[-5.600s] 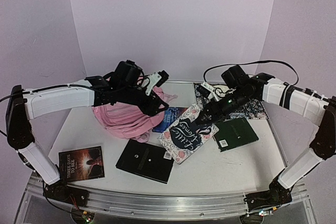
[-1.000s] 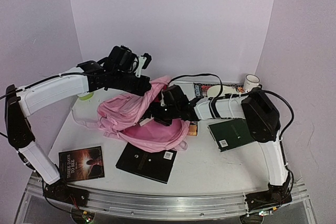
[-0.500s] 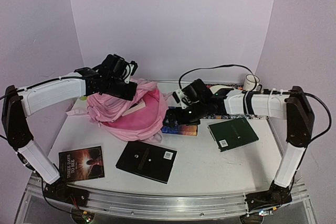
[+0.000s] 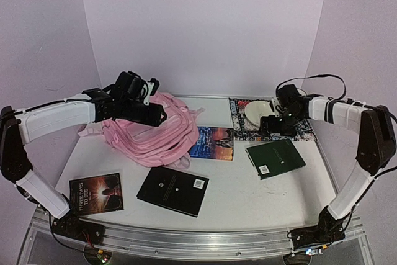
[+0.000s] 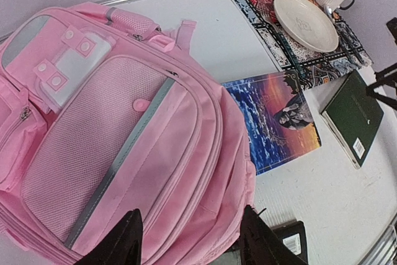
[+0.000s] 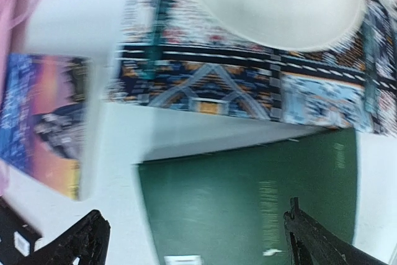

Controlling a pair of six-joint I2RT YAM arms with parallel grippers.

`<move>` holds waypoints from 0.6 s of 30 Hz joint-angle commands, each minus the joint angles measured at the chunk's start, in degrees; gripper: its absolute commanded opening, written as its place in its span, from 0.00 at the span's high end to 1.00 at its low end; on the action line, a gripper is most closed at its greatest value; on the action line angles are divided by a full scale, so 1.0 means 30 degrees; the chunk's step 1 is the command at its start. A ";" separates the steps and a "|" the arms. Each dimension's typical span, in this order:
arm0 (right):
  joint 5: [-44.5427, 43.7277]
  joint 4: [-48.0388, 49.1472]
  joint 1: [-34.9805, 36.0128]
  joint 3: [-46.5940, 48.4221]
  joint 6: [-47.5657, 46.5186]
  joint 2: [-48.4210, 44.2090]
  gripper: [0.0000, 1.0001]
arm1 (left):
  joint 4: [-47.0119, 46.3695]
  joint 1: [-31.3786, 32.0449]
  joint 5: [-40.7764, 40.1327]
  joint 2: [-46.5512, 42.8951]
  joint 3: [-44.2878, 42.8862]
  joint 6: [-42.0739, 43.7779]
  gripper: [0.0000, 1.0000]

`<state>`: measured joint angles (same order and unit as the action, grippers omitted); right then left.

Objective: Pack the student bag
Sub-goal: Move the book to the center of the board.

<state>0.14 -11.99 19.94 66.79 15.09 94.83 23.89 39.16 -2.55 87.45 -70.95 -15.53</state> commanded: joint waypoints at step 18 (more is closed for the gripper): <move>0.3469 -0.0707 -0.5966 -0.1241 0.0329 0.3476 0.02 | -0.1485 -0.0073 0.2330 -0.2554 0.3084 -0.2585 0.02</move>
<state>4.36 -11.92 1.91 65.68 14.79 105.49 21.50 39.16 1.71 80.07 -61.67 -22.20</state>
